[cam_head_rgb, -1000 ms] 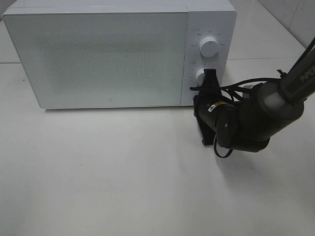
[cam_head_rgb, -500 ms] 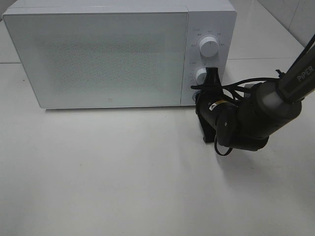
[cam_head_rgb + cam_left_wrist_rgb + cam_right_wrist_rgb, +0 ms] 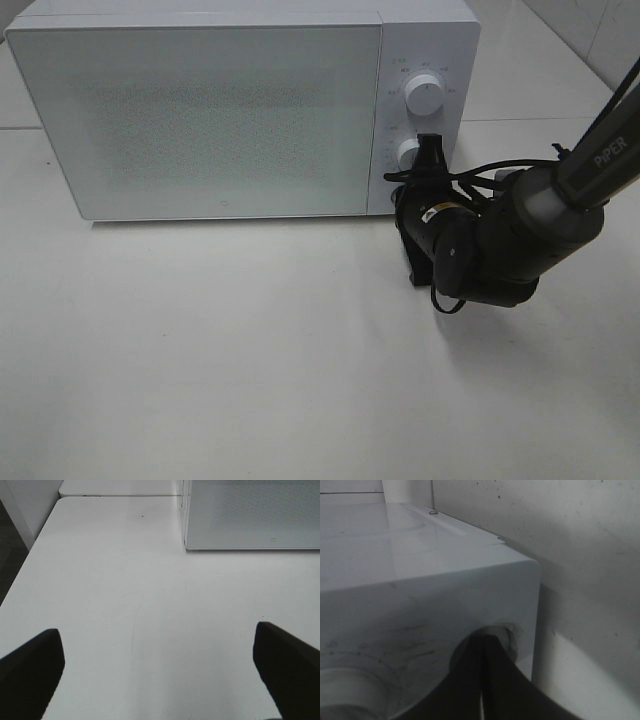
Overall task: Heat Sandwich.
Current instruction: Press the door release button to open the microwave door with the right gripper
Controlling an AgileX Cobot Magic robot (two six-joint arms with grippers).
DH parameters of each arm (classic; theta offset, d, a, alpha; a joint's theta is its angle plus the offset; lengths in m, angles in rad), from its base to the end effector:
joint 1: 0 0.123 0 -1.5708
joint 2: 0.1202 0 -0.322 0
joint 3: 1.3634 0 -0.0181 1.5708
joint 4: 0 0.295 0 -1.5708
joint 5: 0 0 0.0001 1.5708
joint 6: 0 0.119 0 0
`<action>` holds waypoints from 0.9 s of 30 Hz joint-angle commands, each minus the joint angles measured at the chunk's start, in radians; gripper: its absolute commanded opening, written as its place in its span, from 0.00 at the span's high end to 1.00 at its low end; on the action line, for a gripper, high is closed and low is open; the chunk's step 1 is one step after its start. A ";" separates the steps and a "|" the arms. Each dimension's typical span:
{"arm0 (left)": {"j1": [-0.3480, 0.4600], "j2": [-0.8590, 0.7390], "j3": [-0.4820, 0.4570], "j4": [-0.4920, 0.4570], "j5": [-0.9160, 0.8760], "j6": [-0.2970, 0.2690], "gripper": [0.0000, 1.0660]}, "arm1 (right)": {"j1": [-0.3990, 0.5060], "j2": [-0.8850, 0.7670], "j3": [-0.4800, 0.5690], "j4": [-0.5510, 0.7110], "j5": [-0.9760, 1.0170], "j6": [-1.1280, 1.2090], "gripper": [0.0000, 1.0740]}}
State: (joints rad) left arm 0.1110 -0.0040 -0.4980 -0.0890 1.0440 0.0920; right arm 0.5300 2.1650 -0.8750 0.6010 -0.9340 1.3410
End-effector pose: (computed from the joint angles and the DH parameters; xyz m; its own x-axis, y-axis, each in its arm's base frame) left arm 0.0229 -0.0067 0.2873 -0.4365 -0.0014 -0.8997 -0.0212 0.9997 0.0088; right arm 0.4010 0.1723 0.0598 -0.0345 0.9993 -0.0130 0.3157 0.0232 0.9486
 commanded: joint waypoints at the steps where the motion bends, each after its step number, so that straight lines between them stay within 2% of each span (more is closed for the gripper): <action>1: 0.003 -0.021 0.003 -0.005 -0.008 -0.003 0.09 | -0.035 -0.013 -0.066 -0.047 -0.208 -0.015 1.00; 4: 0.003 -0.021 0.003 -0.005 -0.008 -0.003 0.09 | -0.055 -0.013 -0.096 -0.063 -0.301 -0.048 1.00; 11: 0.003 -0.021 0.003 -0.005 -0.008 -0.003 0.09 | -0.077 -0.013 -0.138 -0.093 -0.303 -0.062 1.00; 27: 0.003 -0.021 0.003 -0.005 -0.008 -0.003 0.09 | -0.075 -0.013 -0.138 -0.092 -0.158 -0.062 1.00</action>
State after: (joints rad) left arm 0.1110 -0.0040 -0.4980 -0.0890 1.0440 0.0920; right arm 0.5030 2.1770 -0.9170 0.5670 -0.8590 1.2990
